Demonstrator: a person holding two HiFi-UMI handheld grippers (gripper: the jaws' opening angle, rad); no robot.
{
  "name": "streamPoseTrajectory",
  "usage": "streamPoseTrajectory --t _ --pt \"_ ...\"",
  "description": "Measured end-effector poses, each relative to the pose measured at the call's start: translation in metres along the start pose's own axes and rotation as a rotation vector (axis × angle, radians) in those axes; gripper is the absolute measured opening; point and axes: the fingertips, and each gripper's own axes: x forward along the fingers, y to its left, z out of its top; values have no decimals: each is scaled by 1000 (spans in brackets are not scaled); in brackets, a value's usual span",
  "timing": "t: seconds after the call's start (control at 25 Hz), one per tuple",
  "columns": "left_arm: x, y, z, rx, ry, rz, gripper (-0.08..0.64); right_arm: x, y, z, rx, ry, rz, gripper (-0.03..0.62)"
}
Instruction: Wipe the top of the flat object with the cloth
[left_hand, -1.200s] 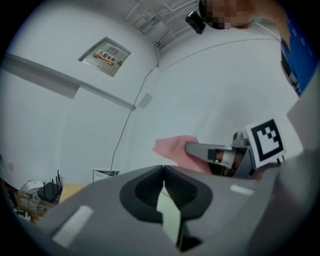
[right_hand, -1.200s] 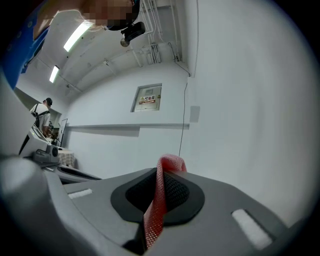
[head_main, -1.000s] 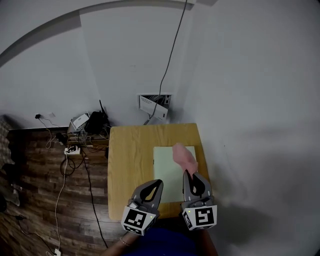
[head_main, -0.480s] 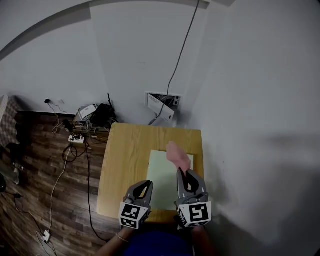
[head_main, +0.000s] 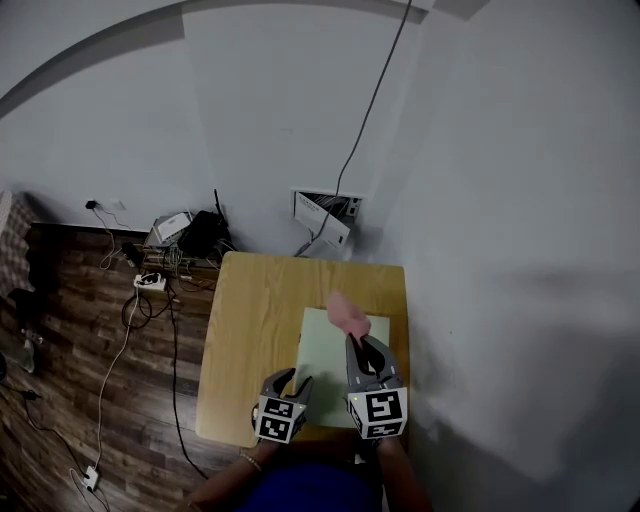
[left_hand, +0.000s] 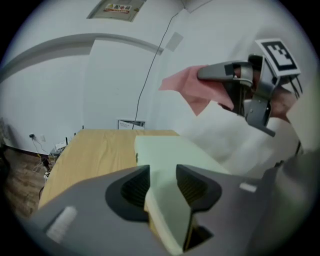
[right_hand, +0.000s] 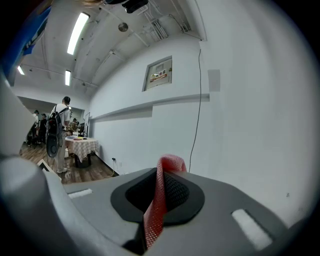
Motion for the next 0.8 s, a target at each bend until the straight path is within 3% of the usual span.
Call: streamPoseTrajectory --t 0.32,0.44,0.64,0.8 --pt "16 -2 -38 94 119 -44 164 51 6 -52 -7 144 10 15" --pt "18 -3 -43 109 125 -56 163 69 4 -72 -30 197 2 15" --pt "19 -3 -43 122 105 -65 164 98 8 -96 -138 269 16 15" --pt "19 -3 -44 144 102 -72 167 119 25 -118 -248 346 80 15"
